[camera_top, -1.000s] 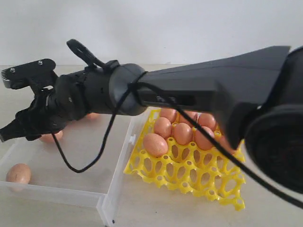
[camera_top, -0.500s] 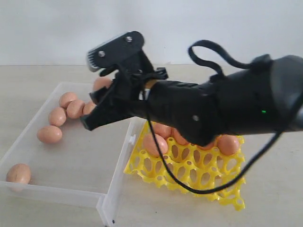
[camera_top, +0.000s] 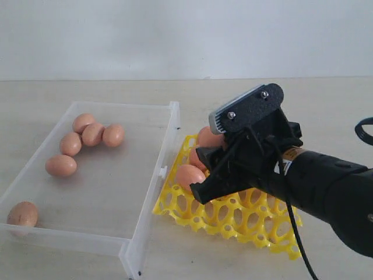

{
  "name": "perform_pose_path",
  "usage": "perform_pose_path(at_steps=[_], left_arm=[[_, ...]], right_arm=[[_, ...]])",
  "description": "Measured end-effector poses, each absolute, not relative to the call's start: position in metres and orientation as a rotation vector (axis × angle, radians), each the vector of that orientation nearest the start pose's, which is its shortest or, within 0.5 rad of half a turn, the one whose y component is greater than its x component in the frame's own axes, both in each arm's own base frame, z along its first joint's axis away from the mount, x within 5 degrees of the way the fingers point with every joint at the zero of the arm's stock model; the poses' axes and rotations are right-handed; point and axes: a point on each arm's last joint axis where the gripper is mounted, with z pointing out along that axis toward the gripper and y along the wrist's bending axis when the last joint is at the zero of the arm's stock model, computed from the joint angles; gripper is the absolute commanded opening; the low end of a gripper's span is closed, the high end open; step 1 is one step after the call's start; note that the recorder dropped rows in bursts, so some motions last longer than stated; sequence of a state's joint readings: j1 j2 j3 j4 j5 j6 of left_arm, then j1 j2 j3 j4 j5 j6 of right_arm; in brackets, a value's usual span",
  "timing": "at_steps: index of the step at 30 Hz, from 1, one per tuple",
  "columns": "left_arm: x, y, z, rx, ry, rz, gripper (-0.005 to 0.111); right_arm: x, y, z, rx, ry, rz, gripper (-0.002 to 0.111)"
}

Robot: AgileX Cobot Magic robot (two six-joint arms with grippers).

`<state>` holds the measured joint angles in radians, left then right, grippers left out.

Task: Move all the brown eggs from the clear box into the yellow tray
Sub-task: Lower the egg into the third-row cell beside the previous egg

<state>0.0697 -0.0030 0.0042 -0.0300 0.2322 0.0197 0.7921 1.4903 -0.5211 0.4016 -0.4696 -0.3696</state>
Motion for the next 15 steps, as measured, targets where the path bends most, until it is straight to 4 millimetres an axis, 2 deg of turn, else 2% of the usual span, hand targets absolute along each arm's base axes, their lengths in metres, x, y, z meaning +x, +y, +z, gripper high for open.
perform_pose_path(at_steps=[15], left_arm=[[0.0553,0.0032,0.1909,-0.063,1.716,0.039,-0.004]], right_arm=[[0.1991,0.1797,0.1822,-0.572,2.005,0.398,0.000]])
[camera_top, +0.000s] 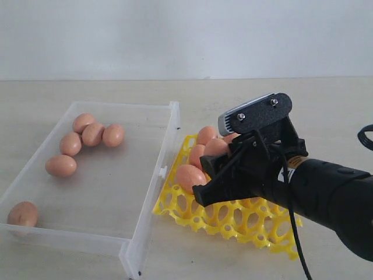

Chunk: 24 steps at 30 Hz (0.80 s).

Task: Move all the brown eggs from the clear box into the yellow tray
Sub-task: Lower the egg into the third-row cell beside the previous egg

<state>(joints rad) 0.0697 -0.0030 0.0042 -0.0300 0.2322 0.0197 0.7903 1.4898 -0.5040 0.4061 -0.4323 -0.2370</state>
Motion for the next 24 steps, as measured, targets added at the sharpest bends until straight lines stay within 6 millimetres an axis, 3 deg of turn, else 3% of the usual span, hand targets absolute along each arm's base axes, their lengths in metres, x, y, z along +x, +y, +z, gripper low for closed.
perform_pose_path(at_steps=[7,17,24], left_arm=[[0.055,0.003,0.191,-0.063,1.716,0.039,-0.004],[0.055,0.003,0.191,-0.063,1.716,0.039,-0.004],[0.055,0.003,0.191,-0.063,1.716,0.039,-0.004]], right_arm=[[0.198,0.180,0.177,-0.562,2.056,0.413,0.000],[0.201,0.183,0.152,-0.583,2.140,0.375,0.000],[0.201,0.183,0.149,-0.535,2.162,0.398,0.000]])
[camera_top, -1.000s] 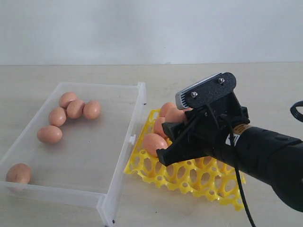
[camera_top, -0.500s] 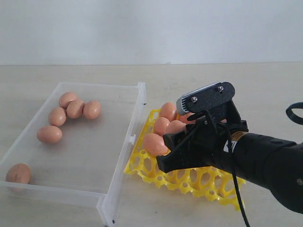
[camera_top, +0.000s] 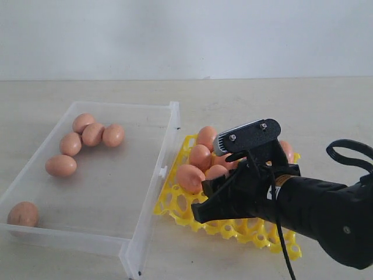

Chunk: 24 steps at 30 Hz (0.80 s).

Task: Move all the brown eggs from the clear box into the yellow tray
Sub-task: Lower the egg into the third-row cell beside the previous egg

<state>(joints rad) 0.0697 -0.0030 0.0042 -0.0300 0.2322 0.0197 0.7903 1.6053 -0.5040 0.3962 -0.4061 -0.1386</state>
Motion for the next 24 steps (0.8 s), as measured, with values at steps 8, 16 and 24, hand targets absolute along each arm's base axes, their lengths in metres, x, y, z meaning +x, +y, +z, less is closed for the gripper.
perform_pose_path(at_steps=[8,16,24], left_arm=[[0.0553,0.0032,0.1909,-0.063,1.716,0.039,-0.004],[0.0553,0.0032,0.1909,-0.063,1.716,0.039,-0.004],[0.0553,0.0032,0.1909,-0.063,1.716,0.039,-0.004]], right_arm=[[0.1978,0.1877,0.1490,-0.555,2.155,0.417,0.000],[0.2000,0.1887,0.1395,-0.557,2.166,0.397,0.000],[0.2028,0.1892,0.1432,-0.533,2.119,0.400,0.000]])
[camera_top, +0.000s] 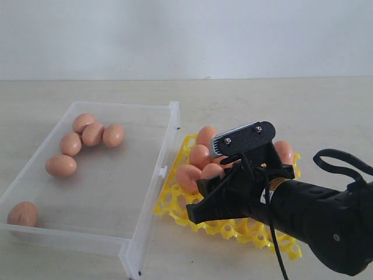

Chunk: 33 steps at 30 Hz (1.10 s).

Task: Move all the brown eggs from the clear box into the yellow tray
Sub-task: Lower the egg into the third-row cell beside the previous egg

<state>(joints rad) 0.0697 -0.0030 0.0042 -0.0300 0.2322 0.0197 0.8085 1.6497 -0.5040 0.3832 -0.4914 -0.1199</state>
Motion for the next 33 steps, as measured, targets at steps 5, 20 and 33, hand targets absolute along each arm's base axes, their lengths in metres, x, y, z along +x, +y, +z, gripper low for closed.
perform_pose_path(at_steps=[5,20,33], left_arm=[[0.0553,0.0032,0.1909,-0.063,1.716,0.039,-0.004],[0.0553,0.0032,0.1909,-0.063,1.716,0.039,-0.004],[0.0553,0.0032,0.1909,-0.063,1.716,0.039,-0.004]], right_arm=[[0.2028,0.1892,0.1432,-0.533,2.119,0.400,0.000],[0.2014,0.1879,0.1406,-0.518,2.161,0.398,0.037],[0.2010,0.1879,0.1401,-0.521,2.166,0.398,0.037]])
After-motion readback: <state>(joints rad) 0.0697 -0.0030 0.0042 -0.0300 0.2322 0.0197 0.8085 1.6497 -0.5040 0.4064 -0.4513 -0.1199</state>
